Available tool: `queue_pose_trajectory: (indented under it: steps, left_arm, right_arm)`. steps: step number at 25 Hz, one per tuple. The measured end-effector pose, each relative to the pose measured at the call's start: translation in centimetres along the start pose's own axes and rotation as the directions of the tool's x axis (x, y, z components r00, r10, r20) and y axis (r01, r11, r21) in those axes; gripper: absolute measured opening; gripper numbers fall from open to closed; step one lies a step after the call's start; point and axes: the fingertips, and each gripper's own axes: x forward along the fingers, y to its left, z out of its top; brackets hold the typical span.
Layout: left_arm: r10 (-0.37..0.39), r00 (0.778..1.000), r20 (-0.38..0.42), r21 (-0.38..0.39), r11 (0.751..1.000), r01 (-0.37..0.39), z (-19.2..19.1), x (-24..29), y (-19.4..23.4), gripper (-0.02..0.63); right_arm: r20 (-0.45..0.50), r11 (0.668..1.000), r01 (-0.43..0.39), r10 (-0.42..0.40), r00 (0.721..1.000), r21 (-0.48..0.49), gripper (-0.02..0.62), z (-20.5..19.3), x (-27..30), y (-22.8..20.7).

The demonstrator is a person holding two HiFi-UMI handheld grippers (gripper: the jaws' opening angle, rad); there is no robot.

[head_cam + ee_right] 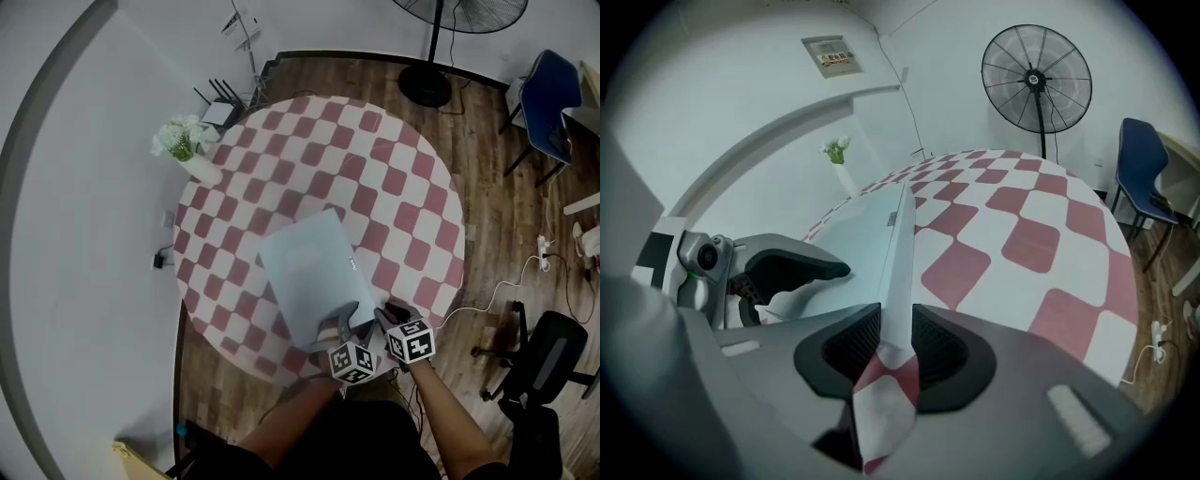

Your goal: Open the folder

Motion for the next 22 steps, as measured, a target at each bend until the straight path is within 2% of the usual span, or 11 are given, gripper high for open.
queue_pose_trajectory:
  steps: [4,9,10,11,16,18,22]
  left_arm:
    - [-0.004,1.0,-0.009,0.015,1.0,0.005,0.1,-0.1,0.1,0.266]
    - [-0.037,0.999,0.009,-0.028,0.999,0.037,0.2,-0.4,0.0,0.229]
    - [-0.039,0.999,0.015,-0.033,0.999,0.039,0.3,-0.6,0.0,0.218]
    - [-0.043,0.999,0.021,-0.039,0.998,0.043,0.4,-0.7,0.0,0.206]
    - [-0.084,0.996,0.042,-0.071,0.994,0.087,0.7,-0.7,-0.3,0.181]
    - [-0.091,0.995,0.043,-0.071,0.993,0.094,0.6,-0.6,-0.4,0.17]
    - [-0.1,0.994,0.052,-0.059,0.993,0.103,0.7,-0.6,-0.6,0.152]
  right_arm:
    - [0.003,1.0,-0.001,0.001,1.0,0.005,0.106,0.1,0.0,-0.1]
    - [-0.024,1.0,0.025,-0.025,0.999,0.011,0.102,-0.3,0.0,-0.9]
    - [-0.033,0.999,0.04,-0.039,0.999,0.008,0.048,-0.5,0.0,-1.2]
    - [-0.029,0.999,0.046,-0.045,0.999,0.008,0.039,-0.6,-0.1,-1.5]
    - [0.064,0.999,-0.026,0.023,0.998,0.043,0.069,0.8,-0.6,-0.7]
    - [0.051,0.999,-0.04,0.039,0.998,0.028,0.081,0.9,-0.2,-0.1]
    - [0.025,0.999,-0.019,0.018,1.0,0.044,0.072,0.4,0.3,-0.4]
